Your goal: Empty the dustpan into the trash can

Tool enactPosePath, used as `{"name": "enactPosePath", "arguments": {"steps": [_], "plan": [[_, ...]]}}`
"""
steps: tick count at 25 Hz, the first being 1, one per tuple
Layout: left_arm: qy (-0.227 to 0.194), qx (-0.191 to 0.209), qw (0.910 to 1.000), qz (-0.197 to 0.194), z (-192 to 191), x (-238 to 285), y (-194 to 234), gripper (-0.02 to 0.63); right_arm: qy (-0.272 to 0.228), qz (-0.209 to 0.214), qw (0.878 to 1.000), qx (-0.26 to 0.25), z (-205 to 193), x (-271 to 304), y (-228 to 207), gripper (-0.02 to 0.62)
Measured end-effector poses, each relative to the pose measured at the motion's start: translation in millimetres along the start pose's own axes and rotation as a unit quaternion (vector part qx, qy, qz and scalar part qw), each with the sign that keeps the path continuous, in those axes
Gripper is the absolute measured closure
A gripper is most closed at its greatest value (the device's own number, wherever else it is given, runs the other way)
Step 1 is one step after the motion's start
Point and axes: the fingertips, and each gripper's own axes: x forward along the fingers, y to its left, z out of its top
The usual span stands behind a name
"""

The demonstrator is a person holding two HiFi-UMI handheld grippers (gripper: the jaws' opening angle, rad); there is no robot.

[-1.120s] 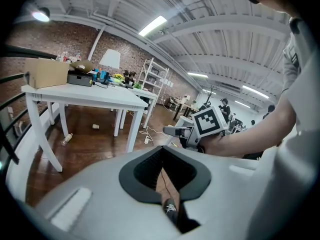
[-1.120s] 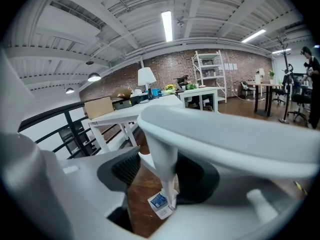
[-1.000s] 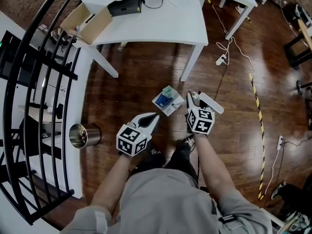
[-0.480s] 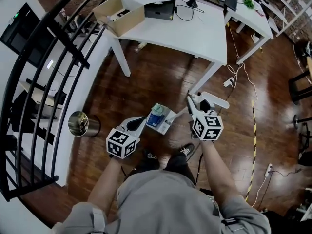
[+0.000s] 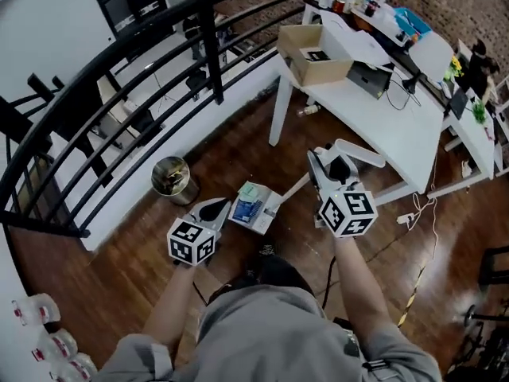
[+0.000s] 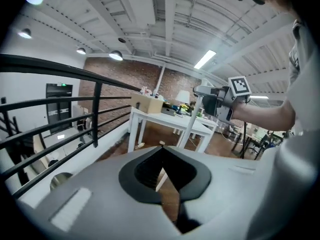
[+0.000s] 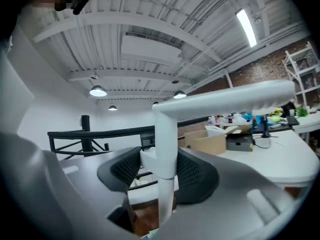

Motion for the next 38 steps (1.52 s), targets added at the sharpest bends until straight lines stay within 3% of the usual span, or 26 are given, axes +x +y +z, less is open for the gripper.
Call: {"name": "enactPosePath", "arguments": {"steps": [5,13,21,26,30,38], "plan": [[-0.042,-0.028,0.9944,0.093,16,-39,58,0.600,-0.024,0.106,0.994,-0.021,51,88,68,0.397],[-0.106,-0.053,0.9673,0.224,51,-105,133,0.600,-0.069,0.243,0.967,-0.041,126,198,179,0.397],[-0.136,-0.083,0.9296,0.332,57,-160,170,0.600,-0.069,0.329,0.941,-0.034,123,287,267,0.397],[-0.148,-0.101,0.9140,0.364,46,-188,191,0.600,-0.056,0.341,0.938,-0.033,105,320,299,0.397],[-0.148,-0.113,0.9123,0.364,32,-208,223,0.600,-0.053,0.341,0.938,-0.039,96,338,328,0.399],[-0.160,-0.104,0.9296,0.316,47,-228,285,0.600,-0.044,0.311,0.947,-0.061,83,356,357,0.400]]}}
